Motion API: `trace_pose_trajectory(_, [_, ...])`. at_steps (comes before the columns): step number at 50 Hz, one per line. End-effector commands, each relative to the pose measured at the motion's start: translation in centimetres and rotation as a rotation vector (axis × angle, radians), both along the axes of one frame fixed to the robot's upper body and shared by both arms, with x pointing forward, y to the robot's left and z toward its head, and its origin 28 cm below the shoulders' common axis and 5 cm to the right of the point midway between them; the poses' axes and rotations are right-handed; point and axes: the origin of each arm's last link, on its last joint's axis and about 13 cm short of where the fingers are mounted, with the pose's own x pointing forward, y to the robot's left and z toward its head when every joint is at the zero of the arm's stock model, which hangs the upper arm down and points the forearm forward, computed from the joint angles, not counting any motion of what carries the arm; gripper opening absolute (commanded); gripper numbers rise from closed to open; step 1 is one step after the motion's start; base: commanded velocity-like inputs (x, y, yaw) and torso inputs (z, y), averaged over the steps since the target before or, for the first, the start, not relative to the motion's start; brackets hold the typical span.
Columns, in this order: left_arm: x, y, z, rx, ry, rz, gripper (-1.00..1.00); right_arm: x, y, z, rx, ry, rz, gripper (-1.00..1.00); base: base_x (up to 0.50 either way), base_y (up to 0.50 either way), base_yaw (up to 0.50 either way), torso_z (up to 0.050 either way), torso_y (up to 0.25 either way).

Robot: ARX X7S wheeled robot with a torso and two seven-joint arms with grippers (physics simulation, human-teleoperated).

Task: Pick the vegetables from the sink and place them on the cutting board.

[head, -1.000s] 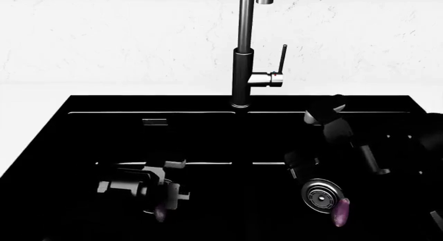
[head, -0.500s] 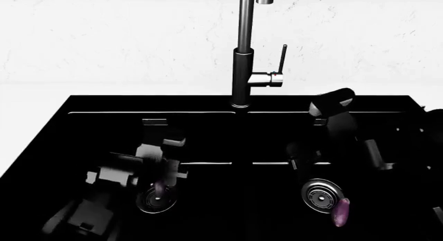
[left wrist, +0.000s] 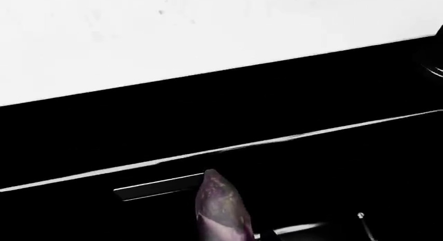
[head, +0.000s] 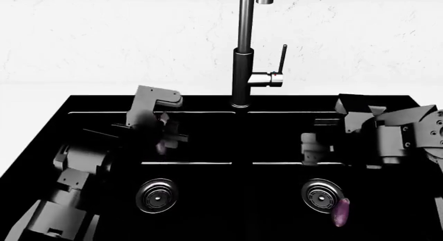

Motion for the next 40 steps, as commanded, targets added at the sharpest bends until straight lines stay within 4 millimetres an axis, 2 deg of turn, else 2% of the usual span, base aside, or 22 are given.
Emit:
trace_pose_trajectory(1, [-0.4, 0.0, 2.2, -0.045, -0.093, -0.012, -1.00, -0.8, -0.3, -0.2, 0.037, 0.099, -0.090, 1.00, 0.00, 0.00, 0.00, 0.000, 0.000])
trace_pose_trajectory(12, [-0.1, 0.0, 2.6, -0.062, -0.121, 0.001, -1.00, -1.1, -0.6, -1.8, 0.051, 0.214, -0.139, 1.00, 0.00, 0.00, 0.00, 0.000, 0.000])
trace_pose_trajectory(23, [0.0, -0.3, 2.1, -0.076, -0.120, -0.006, -1.00, -1.3, -1.6, -3.4, 0.077, 0.244, -0.191, 1.00, 0.00, 0.00, 0.00, 0.000, 0.000])
trace_pose_trajectory(35, [0.0, -0.2, 1.8, -0.087, -0.112, -0.002, -1.00, 0.7, -1.9, -3.4, 0.065, 0.202, -0.233, 1.00, 0.00, 0.00, 0.00, 0.000, 0.000])
trace_pose_trajectory(40, [-0.2, -0.2, 1.7, -0.091, -0.107, -0.004, -1.00, 1.4, -2.1, -4.2, 0.055, 0.209, -0.251, 1.00, 0.00, 0.00, 0.00, 0.000, 0.000])
